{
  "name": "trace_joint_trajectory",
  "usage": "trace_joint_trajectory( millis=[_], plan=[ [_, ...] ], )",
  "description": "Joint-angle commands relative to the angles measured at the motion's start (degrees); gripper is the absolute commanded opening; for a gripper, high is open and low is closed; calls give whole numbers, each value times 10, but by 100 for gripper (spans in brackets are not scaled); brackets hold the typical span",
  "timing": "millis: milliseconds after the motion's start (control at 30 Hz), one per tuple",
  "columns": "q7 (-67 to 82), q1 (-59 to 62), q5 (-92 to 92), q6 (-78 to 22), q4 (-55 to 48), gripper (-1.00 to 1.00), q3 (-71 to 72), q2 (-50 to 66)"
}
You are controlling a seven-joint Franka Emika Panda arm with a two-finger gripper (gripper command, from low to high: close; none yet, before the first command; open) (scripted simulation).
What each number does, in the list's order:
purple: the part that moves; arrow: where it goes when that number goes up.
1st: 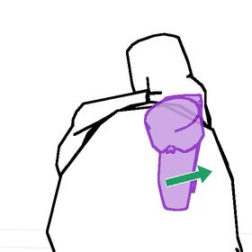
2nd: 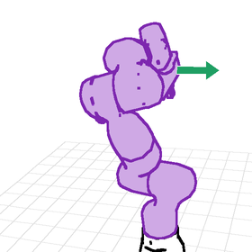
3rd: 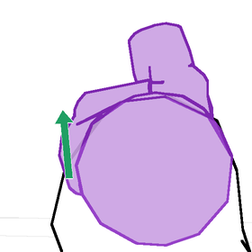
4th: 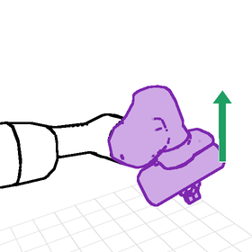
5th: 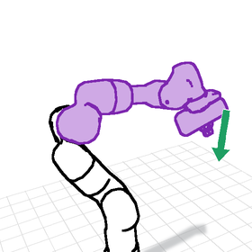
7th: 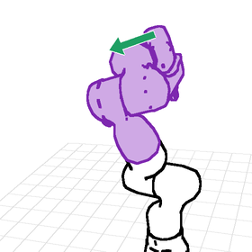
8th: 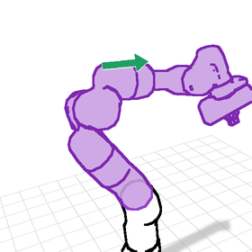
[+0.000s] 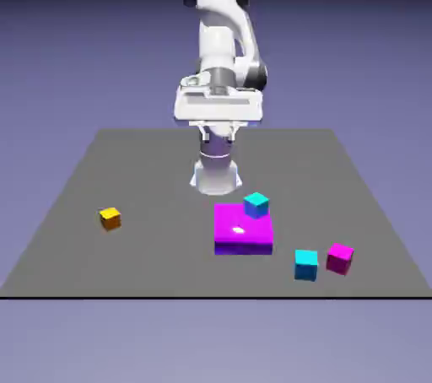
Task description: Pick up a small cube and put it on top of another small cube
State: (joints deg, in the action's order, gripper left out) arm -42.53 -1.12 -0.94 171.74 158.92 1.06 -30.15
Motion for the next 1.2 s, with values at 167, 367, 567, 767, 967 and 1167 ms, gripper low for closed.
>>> trace_joint_trajectory(
  millis=[167,367,567,767,967,1167],
  plan=[
    [-4,-22,-47,-113,-104,0,53,125],
    [-8,-43,-93,-225,-207,0,105,249],
    [-12,-65,-140,-338,-311,0,158,374],
    [-15,-86,-187,-450,-414,0,210,498],
    [-19,-108,-233,-563,-518,0,263,623],
    [-22,-123,-265,-640,-589,0,299,708]
  ],
)
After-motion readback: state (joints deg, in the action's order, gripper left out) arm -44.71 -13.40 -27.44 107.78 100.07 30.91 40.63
